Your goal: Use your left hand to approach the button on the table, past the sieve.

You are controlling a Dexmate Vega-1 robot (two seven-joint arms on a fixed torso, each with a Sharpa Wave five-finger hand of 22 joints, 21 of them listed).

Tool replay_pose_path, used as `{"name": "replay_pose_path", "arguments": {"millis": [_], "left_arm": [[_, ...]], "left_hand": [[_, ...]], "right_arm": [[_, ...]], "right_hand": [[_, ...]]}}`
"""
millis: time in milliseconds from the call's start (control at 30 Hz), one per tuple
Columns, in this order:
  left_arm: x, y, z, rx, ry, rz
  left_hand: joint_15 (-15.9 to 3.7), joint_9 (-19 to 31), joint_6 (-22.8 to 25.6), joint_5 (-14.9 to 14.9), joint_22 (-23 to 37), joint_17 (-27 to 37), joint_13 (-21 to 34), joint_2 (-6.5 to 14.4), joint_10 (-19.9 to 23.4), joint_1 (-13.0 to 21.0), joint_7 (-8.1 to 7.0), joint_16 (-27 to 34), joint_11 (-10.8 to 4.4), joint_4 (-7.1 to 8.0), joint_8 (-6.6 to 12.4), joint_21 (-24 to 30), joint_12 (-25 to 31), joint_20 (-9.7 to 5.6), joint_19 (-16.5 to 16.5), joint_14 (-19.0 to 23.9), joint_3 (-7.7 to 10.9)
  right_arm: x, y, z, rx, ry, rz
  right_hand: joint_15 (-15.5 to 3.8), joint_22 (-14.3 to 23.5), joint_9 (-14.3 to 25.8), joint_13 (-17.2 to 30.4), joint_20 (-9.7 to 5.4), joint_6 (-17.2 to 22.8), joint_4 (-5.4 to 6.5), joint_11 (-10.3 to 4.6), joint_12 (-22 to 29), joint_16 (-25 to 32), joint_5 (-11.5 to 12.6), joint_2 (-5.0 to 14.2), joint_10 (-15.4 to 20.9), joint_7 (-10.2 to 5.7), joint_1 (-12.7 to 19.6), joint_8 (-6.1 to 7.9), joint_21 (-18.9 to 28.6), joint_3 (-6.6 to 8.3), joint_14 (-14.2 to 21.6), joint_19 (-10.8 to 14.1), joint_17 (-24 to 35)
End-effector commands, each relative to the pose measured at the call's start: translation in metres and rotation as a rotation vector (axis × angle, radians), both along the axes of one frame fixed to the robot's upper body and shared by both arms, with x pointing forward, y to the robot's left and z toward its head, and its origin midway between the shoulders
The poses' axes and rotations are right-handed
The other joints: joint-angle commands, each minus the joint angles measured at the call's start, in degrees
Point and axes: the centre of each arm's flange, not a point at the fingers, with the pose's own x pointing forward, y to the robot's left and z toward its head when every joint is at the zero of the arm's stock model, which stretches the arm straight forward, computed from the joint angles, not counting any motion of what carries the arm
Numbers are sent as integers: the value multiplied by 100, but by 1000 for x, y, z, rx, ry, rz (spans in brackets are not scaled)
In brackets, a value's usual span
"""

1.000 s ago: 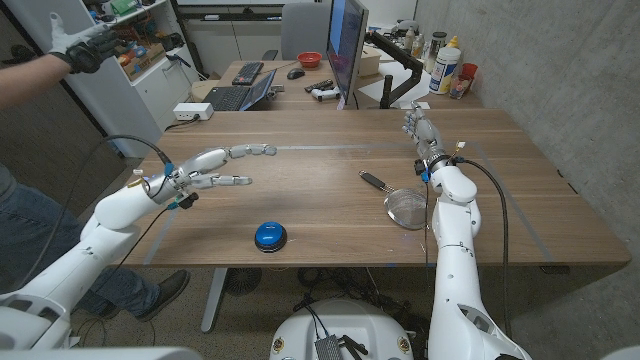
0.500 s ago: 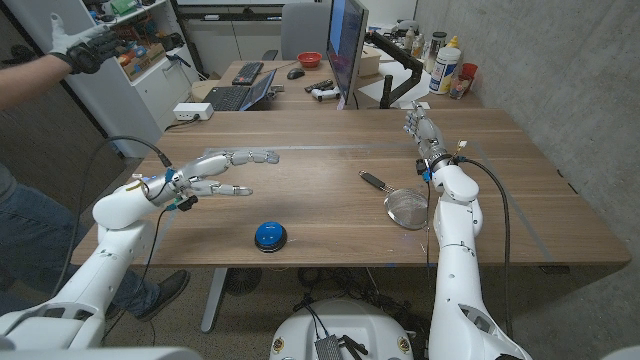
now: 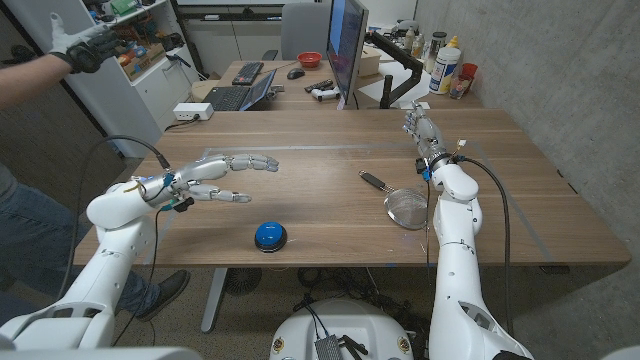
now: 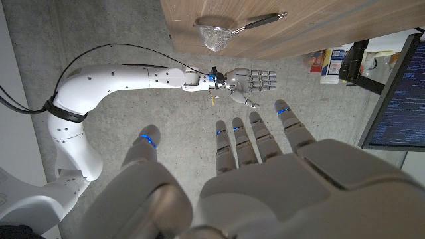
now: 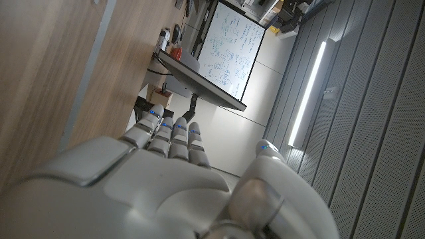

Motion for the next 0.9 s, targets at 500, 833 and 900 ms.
{"name": "replay_pose_path", "arguments": {"millis": [500, 833, 900], "left_arm": [[12, -2, -16, 64, 49, 56], [11, -6, -22, 97, 60, 63], [11, -6, -24, 103, 63, 64]], "left_hand": [[30, 34, 100, -4, 17, 36, 15, -16, 22, 88, -12, 13, 18, -28, 57, -2, -7, 73, -2, 36, 20], [24, 34, 146, -1, 16, 37, 19, -30, 39, 115, -28, 14, 11, -32, 66, -8, 0, 57, 10, 45, 19], [19, 34, 149, 0, 16, 37, 19, -32, 39, 120, -27, 14, -2, -32, 66, -14, 0, 60, -2, 47, 19]], "right_arm": [[-1, 1, 2, 6, -16, -3], [-4, 2, 2, 18, -43, -12], [-5, 2, 1, 23, -50, -17]], "right_hand": [[-2, 12, 25, 10, 21, 15, 0, -23, 1, 8, 28, 53, 38, -54, -2, 35, -24, -34, 28, 28, 15], [1, 13, 25, 10, 27, 13, -3, -28, 2, 10, 33, 53, 39, -53, -4, 35, -28, -45, 32, 27, 15], [0, 13, 25, 10, 28, 17, -3, -23, 5, 10, 34, 53, 46, -56, -5, 36, -28, -47, 31, 28, 15]]}}
